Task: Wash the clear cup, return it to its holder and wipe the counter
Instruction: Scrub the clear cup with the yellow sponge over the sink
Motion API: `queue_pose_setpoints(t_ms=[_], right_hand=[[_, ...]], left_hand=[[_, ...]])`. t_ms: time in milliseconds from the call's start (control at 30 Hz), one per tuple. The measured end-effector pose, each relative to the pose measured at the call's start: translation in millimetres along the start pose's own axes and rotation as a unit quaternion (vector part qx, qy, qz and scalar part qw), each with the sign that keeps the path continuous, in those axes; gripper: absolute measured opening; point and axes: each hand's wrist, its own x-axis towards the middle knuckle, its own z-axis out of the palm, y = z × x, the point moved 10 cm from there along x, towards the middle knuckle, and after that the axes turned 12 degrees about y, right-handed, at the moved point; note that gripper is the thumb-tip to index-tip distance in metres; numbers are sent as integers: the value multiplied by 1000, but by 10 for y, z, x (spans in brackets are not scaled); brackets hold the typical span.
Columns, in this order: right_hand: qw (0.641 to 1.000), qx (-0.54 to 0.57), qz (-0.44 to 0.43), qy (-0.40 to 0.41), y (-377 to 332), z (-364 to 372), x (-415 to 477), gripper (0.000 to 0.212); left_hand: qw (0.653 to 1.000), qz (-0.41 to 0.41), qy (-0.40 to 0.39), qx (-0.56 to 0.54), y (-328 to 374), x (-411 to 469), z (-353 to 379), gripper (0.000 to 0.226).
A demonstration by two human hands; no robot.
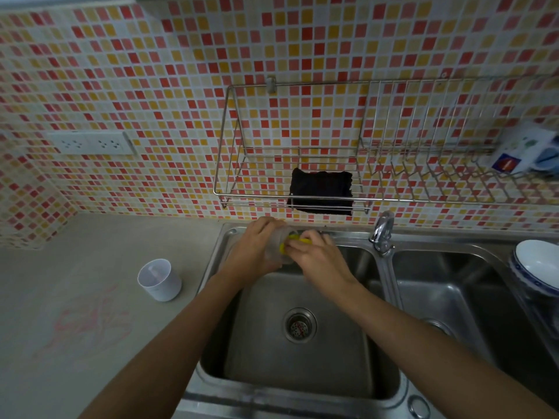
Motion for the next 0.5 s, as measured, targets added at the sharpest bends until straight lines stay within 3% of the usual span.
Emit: queue_pose_setpoints(t_ms=[67,133,167,267,400,500], right_hand=[[996,75,46,2,-1,23,-33,34],[977,173,106,-62,22,197,-117,31],[973,194,97,-79,5,251,-140,31],[985,128,55,-96,44,225,-67,33],[1000,17,9,10,20,39,28,37],[988,129,84,-32,39,135,-3,33]], left_hand=[[1000,10,3,8,23,9,-10,70],[1000,14,4,22,10,-31,2,68],[1000,3,2,23,-16,-62,23,68],[1000,-15,-3,5,-40,-106,60,72],[1000,-7,3,-15,90,2,-43,70],[1000,-4,-4,-3,50,6,-70,70]])
